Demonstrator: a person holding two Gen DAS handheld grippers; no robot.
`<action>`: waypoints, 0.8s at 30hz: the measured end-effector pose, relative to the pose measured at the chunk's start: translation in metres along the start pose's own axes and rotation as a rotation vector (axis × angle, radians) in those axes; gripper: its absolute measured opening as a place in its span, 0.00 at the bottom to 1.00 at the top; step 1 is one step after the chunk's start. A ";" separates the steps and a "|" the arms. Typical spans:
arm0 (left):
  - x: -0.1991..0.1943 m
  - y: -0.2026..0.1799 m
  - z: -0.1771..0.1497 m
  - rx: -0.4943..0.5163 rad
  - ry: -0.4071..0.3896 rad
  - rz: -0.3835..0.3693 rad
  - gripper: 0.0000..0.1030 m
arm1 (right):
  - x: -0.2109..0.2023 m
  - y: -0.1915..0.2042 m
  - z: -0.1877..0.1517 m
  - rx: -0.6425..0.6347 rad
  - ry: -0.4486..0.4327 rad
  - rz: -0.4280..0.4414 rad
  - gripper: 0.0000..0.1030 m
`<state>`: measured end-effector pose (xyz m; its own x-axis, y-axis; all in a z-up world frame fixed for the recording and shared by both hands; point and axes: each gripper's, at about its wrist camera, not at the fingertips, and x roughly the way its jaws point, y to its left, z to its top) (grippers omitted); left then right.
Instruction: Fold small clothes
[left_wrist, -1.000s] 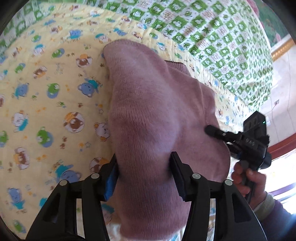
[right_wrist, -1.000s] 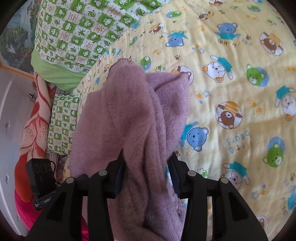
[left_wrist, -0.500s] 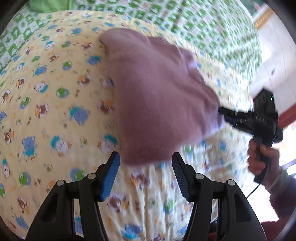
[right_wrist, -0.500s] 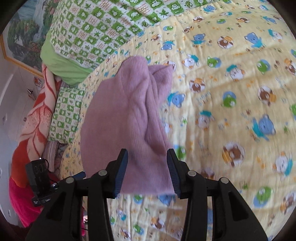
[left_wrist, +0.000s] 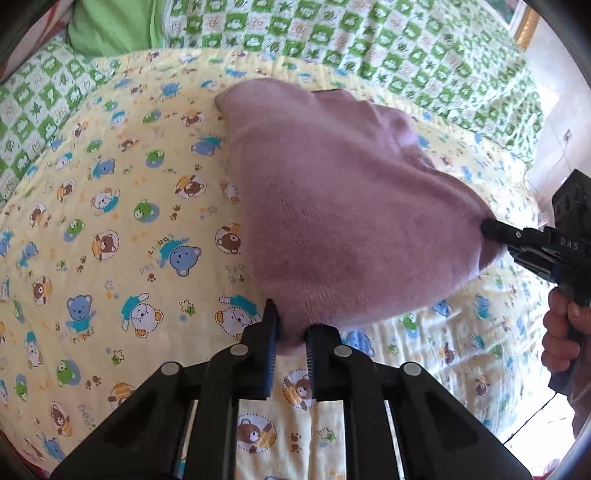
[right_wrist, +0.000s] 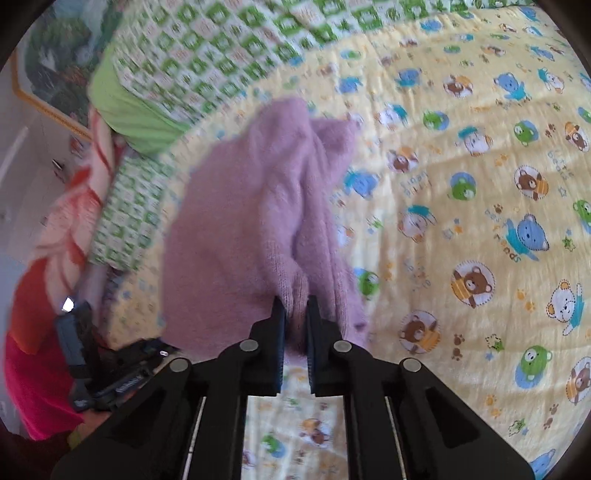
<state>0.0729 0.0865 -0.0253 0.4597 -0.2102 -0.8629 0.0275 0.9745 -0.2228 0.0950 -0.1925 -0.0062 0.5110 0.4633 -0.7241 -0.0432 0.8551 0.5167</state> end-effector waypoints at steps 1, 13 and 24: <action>0.001 0.001 -0.003 -0.005 0.010 -0.008 0.10 | -0.003 0.000 0.000 -0.007 -0.003 -0.006 0.09; 0.019 0.012 -0.021 -0.032 0.106 0.009 0.19 | 0.037 -0.022 -0.021 -0.045 0.134 -0.185 0.09; -0.037 0.015 0.039 -0.055 -0.050 -0.081 0.20 | -0.004 0.037 0.021 -0.161 -0.061 -0.179 0.28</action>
<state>0.0907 0.1116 0.0213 0.5016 -0.2829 -0.8176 0.0181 0.9483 -0.3170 0.1097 -0.1679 0.0256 0.5736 0.2906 -0.7658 -0.0808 0.9505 0.3001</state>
